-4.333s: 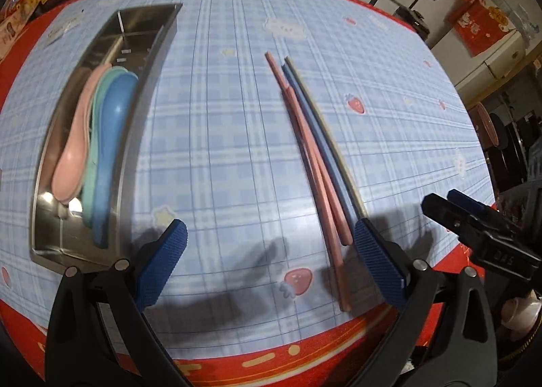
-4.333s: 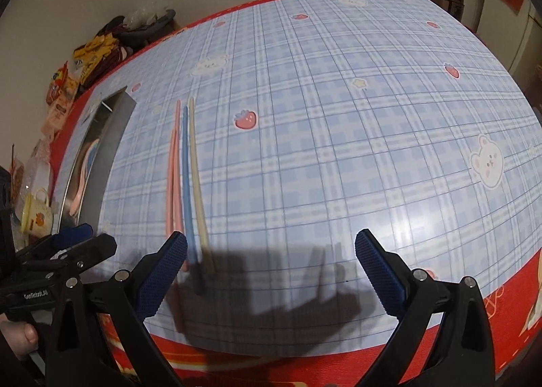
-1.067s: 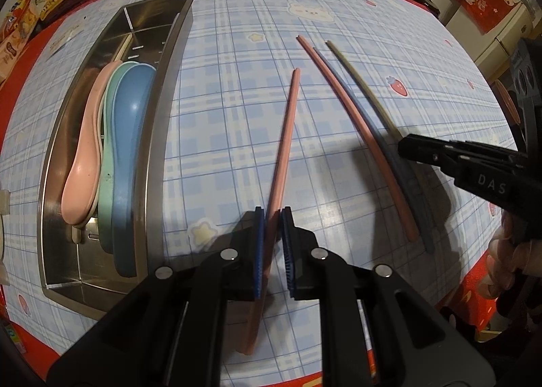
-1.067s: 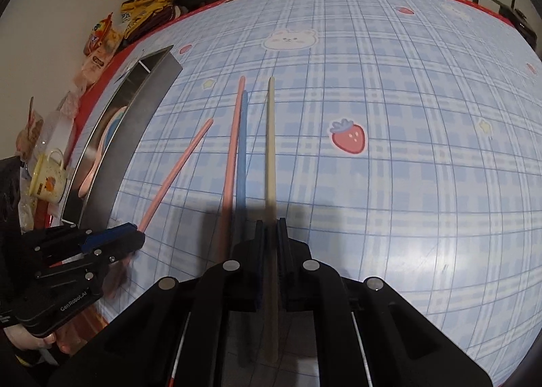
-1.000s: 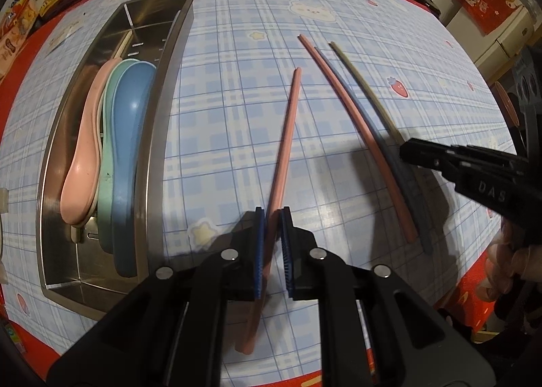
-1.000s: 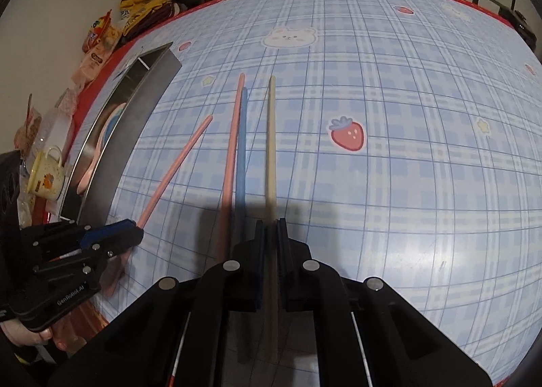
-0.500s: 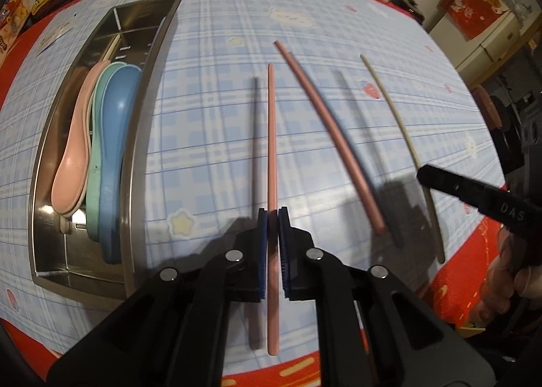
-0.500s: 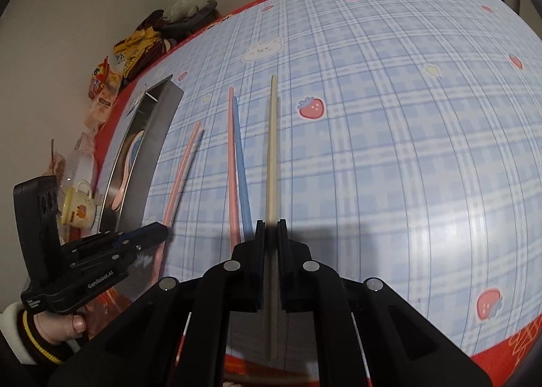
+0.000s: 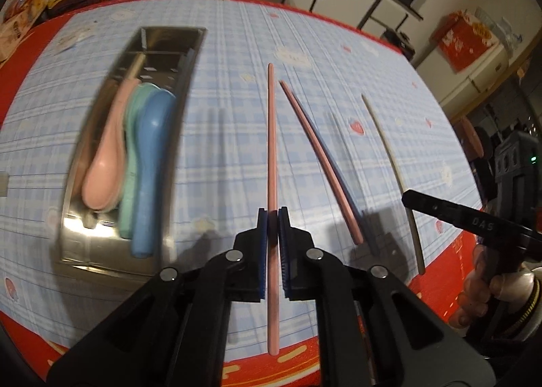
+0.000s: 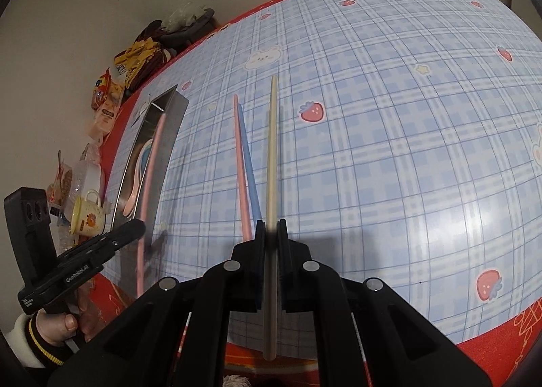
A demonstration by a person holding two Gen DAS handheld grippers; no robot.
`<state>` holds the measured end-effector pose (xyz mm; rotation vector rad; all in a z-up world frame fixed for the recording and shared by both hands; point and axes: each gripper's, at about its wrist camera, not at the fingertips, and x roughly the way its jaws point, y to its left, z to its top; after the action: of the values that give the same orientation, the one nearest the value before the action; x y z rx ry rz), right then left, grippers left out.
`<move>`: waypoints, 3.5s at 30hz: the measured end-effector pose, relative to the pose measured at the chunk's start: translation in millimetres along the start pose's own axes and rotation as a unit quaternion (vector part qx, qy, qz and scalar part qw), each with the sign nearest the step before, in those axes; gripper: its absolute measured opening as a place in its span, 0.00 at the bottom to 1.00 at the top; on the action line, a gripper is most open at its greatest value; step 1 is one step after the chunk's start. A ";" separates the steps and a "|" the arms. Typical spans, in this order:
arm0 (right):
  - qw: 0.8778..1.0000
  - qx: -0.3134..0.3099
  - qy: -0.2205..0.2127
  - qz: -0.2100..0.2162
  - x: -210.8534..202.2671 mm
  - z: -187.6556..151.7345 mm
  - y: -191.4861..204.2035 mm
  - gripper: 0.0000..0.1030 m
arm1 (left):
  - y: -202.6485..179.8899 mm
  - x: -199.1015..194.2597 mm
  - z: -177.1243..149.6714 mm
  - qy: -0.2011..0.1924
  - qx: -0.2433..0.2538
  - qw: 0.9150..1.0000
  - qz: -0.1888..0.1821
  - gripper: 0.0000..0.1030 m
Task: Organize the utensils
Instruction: 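Carry the pink and beige chopsticks into the steel caddy and open both grippers, then move both open tools back to the last pink and blue chopsticks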
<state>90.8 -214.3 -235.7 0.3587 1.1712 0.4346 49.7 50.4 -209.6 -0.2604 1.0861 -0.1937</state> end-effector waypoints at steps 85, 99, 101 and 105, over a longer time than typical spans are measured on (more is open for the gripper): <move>0.992 -0.028 -0.062 -0.102 36.1 41.3 107.3 0.94 | 97.7 -66.5 45.0 -0.042 -0.053 0.990 0.127 0.94; 0.989 -0.007 -0.052 -0.136 11.4 22.7 29.8 0.94 | 14.6 -6.8 36.2 0.012 -0.004 0.997 0.074 0.94; 0.989 -0.004 -0.047 -0.139 9.3 21.2 19.7 0.94 | 5.7 7.1 33.0 0.029 -0.002 0.997 0.065 0.94; 0.990 -0.001 -0.037 -0.139 7.0 18.7 4.7 0.94 | -11.2 31.9 25.3 0.040 0.010 0.997 0.072 0.95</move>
<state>109.9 -207.6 -232.5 0.2038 1.1282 0.1762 86.3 33.6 -222.0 -0.1555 1.1773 -0.0867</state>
